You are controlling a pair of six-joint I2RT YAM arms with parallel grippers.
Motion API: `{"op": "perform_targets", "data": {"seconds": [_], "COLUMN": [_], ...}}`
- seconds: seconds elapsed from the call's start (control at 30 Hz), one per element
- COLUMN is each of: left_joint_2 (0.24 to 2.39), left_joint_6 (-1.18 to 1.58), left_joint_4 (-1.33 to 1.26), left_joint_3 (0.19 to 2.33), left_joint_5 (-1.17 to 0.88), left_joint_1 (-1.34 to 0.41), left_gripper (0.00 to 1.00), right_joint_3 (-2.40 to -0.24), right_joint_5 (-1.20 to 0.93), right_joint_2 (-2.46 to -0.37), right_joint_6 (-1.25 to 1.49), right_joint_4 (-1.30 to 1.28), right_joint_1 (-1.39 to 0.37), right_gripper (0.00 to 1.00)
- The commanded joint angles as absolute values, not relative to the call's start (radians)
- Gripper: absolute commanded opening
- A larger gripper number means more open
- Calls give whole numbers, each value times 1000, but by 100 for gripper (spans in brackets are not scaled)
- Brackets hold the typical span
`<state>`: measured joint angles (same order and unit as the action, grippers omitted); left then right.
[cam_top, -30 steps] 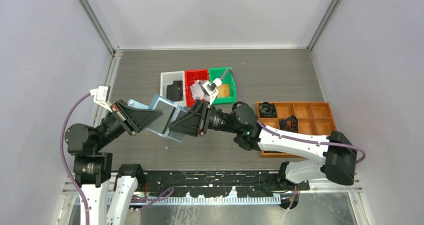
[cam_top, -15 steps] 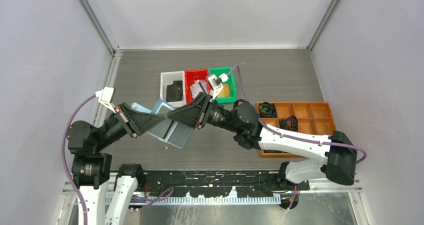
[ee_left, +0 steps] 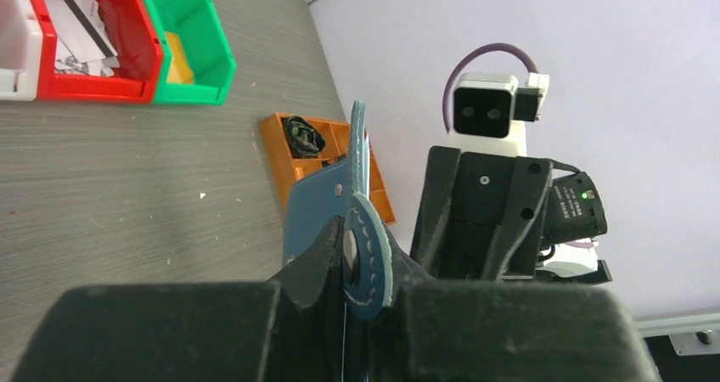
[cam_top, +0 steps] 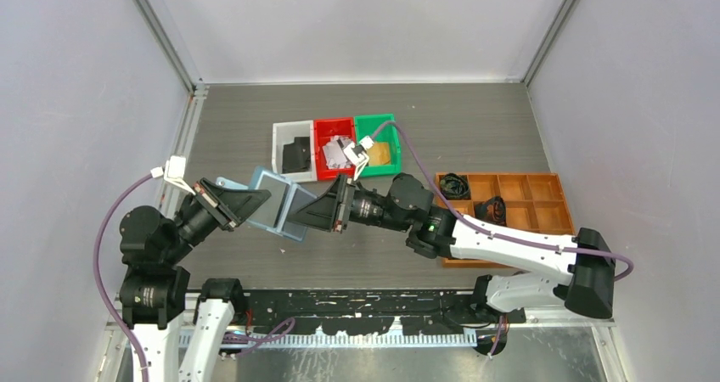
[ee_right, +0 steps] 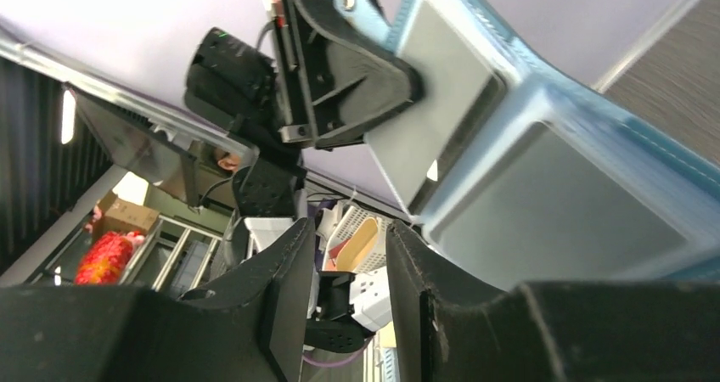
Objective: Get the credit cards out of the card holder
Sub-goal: Remove the credit card from the card holder.
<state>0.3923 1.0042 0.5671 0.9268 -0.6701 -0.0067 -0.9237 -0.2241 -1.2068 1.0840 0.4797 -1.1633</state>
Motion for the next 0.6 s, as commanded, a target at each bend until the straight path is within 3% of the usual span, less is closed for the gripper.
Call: {"op": "perform_targets", "data": {"seconds": [0.0,0.2,0.57], "left_joint_2": [363,341,337], "left_joint_6": [1009,1116,1144], "left_joint_4": [531,330,314], "left_joint_3": [944,896,885], "left_joint_5": [-651,-861,-834], "left_joint_1": [-9,-9,-9], "left_gripper": [0,0,0], "right_joint_3": [-986,-986,-956], "right_joint_5": [-180,-220,-175], "right_joint_2": [-1233,-1289,-1326], "right_joint_6": [1104,1159,1237], "right_joint_4": [423,542,611], "right_joint_1": [-1168,-1151,-1135], "right_gripper": [42,38,40]}}
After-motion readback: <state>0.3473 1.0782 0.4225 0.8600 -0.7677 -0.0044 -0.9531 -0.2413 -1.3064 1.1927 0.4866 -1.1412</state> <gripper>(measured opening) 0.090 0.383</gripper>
